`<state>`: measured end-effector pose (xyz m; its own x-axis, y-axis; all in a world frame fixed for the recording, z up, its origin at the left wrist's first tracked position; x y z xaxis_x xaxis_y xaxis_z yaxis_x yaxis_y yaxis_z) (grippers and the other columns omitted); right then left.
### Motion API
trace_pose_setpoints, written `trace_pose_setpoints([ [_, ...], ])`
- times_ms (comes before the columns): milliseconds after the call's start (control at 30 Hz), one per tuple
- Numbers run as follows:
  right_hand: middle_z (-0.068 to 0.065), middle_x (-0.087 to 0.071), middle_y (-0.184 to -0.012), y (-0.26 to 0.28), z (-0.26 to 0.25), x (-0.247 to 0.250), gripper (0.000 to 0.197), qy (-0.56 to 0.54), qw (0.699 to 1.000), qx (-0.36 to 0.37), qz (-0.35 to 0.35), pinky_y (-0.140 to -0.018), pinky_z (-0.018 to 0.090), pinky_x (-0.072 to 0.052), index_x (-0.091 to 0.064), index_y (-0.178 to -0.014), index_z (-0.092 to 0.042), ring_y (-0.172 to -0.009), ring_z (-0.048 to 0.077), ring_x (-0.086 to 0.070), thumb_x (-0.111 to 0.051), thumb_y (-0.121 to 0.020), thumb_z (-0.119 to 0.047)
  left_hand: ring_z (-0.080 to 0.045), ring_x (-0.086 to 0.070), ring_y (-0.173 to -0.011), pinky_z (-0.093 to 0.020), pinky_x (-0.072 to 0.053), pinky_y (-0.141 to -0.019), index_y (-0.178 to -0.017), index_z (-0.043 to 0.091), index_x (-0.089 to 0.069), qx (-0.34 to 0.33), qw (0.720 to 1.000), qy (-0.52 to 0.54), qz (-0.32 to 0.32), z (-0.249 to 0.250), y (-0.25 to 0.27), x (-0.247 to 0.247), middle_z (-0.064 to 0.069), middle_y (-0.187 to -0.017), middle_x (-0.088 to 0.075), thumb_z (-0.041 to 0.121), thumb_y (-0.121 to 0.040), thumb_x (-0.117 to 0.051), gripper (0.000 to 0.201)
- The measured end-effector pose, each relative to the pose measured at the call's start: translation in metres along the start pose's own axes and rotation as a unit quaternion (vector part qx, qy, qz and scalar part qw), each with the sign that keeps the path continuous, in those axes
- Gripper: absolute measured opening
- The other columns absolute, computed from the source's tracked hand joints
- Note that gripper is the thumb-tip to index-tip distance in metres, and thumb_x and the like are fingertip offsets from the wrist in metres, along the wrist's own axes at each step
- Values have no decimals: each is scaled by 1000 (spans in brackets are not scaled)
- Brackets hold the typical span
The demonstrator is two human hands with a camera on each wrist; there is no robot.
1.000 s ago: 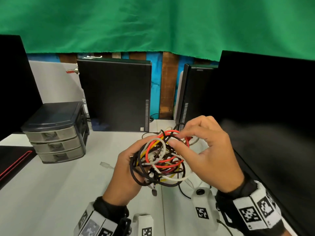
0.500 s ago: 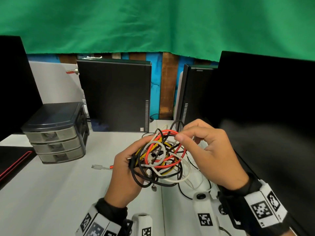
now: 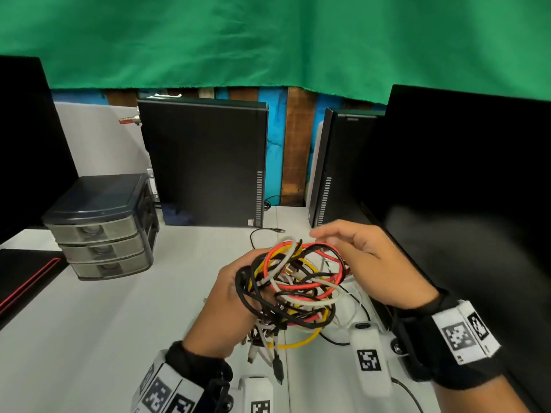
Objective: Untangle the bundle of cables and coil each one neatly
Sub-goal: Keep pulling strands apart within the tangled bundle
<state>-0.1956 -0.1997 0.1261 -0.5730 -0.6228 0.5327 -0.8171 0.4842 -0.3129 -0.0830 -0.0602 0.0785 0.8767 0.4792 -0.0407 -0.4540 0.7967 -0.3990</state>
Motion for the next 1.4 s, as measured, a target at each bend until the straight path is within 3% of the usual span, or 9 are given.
trace_pose_setpoints([
  [100,4,-75,-91,-3,13,9,20,-7,1000,-22,15,-90,46,-58,-73,-106,-20,-89,18,-72,-59,-97,-8,-17,-70,-106,-27,-55,-91,-120,12,-69,11,999,-41,9,1,-1,-1,-1,-110,-75,11,-89,-72,32],
  [200,2,-75,-93,-2,15,17,17,-21,999,-37,33,-95,46,-55,-74,-105,-22,-93,17,-71,-65,-94,-11,-11,-71,-101,-25,-58,-86,-115,18,-70,20,994,-103,28,1,-1,2,7,-105,-76,-5,-78,-78,44],
  [367,-11,-74,-100,6,-16,12,16,2,997,19,74,-98,36,-51,-73,-106,-24,-99,6,-68,-69,-91,-23,5,-66,-100,-24,-57,-89,-116,36,-66,31,967,-243,70,6,2,6,25,-103,-71,5,-76,-82,54],
  [500,-21,-68,-107,17,-43,-17,34,50,997,50,-10,-94,17,-45,-70,-110,-36,-111,1,-60,-73,-79,-49,6,-64,-96,-23,-56,-87,-118,42,-58,31,952,-287,100,13,4,9,23,-100,-69,10,-79,-79,54],
  [600,-22,-62,-116,23,-51,-34,43,105,988,94,-55,-99,27,-46,-68,-114,-39,-122,6,-53,-71,-76,-59,11,-61,-96,-12,-52,-82,-117,44,-56,9,951,-290,105,20,5,8,27,-96,-67,9,-77,-78,57],
  [833,-1,-71,-94,15,-44,10,15,-72,976,126,163,-86,28,-53,-73,-89,-11,-96,17,-67,-63,-96,-20,-12,-71,-101,-24,-58,-81,-117,20,-64,18,993,-91,77,13,0,12,5,-106,-75,-9,-79,-76,50],
  [967,6,-71,-81,13,-20,37,12,-92,957,78,265,-75,20,-52,-71,-83,-10,-80,12,-66,-65,-93,-7,-21,-68,-112,-31,-55,-94,-127,12,-63,23,997,22,69,10,-1,11,-4,-118,-72,12,-88,-73,40],
  [1133,14,-70,-79,5,3,35,23,-163,956,16,243,-80,34,-52,-71,-79,-7,-79,22,-65,-60,-97,-18,-38,-63,-117,-61,-47,-101,-131,2,-57,27,991,88,92,7,-3,13,-19,-124,-66,8,-94,-61,38],
  [1400,15,-74,-87,0,1,-2,50,-353,931,-47,77,-81,41,-49,-74,-83,-9,-86,24,-71,-43,-95,-47,-22,-74,-92,-33,-59,-70,-121,12,-66,91,979,145,112,5,5,9,-8,-101,-76,28,-89,-57,37],
])
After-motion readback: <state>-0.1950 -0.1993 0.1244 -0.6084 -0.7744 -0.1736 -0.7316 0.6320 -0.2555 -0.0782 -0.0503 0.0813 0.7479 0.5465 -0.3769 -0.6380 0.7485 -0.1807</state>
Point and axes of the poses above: each hand's wrist, its own y-axis away from the middle knuckle, its own x-axis out of the back of the hand, z = x × y, the point moved 8 cm from there along -y, towards the middle knuckle
